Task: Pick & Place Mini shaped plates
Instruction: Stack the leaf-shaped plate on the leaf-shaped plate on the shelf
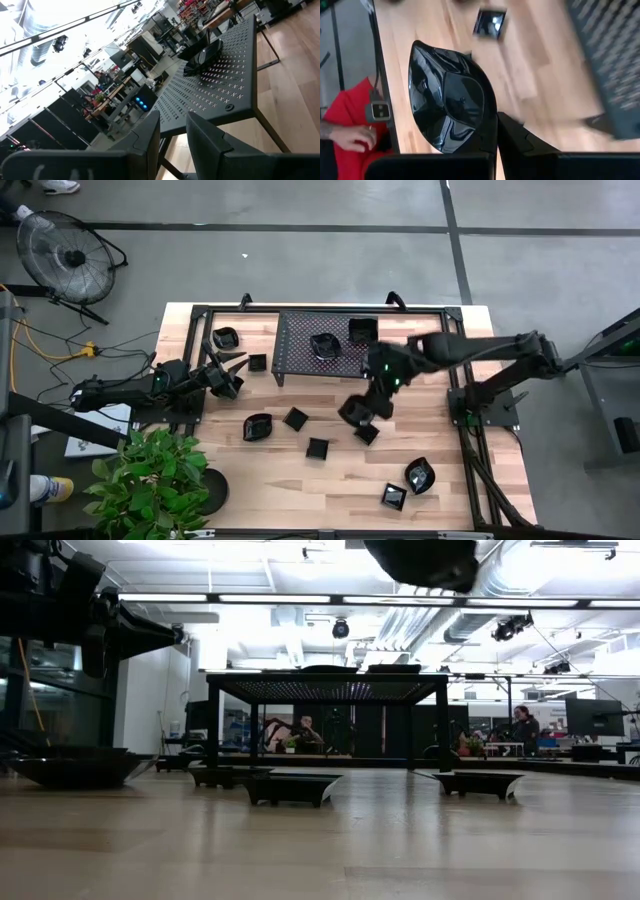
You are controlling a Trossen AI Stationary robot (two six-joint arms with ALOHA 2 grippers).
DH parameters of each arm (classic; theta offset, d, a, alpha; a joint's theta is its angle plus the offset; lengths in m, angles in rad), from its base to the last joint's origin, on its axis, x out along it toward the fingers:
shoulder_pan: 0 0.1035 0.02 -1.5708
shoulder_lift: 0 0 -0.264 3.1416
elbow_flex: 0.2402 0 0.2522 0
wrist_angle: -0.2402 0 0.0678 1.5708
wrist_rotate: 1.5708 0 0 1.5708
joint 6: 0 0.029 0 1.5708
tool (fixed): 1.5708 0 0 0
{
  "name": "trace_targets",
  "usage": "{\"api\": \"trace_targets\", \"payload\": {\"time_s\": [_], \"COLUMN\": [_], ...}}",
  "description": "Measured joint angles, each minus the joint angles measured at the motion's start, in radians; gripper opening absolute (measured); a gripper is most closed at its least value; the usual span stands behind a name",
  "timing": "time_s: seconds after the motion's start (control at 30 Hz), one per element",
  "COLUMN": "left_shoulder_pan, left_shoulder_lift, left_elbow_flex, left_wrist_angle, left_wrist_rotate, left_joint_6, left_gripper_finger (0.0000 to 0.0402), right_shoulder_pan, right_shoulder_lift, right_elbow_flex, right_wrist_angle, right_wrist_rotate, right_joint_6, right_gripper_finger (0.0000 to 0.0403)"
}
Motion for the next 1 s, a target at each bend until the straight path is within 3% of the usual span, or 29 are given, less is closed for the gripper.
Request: {"api": "trace_targets", "payload": {"time_s": [0.47,0.77,1.0], "left_shoulder_pan": [0.000,0.000,0.000], "left_shoulder_lift": [0.000,0.000,0.000], "left_elbow_flex": [0.000,0.000,0.000], "left_wrist_angle": [0.000,0.000,0.000], "left_wrist_rotate": [0.000,0.000,0.000], "left_joint_6": [0.000,0.000,0.000], "left_gripper_finger": [0.0092,0.0092,0.0092], "right_shoulder_pan": [-0.311,-0.433,-0.475], "right_shoulder_lift": [0.044,0.267,0.441], "right_elbow_flex": [0.296,0.556,0.698], "right_wrist_angle": [-0.060,-0.146,-0.191], "right_wrist_rotate": [-0.082,-0.176,-0.182], "right_joint_6": [-0.190,-0.269,-0.291], "right_gripper_finger": [0.0000,0.0000,0.0000]}}
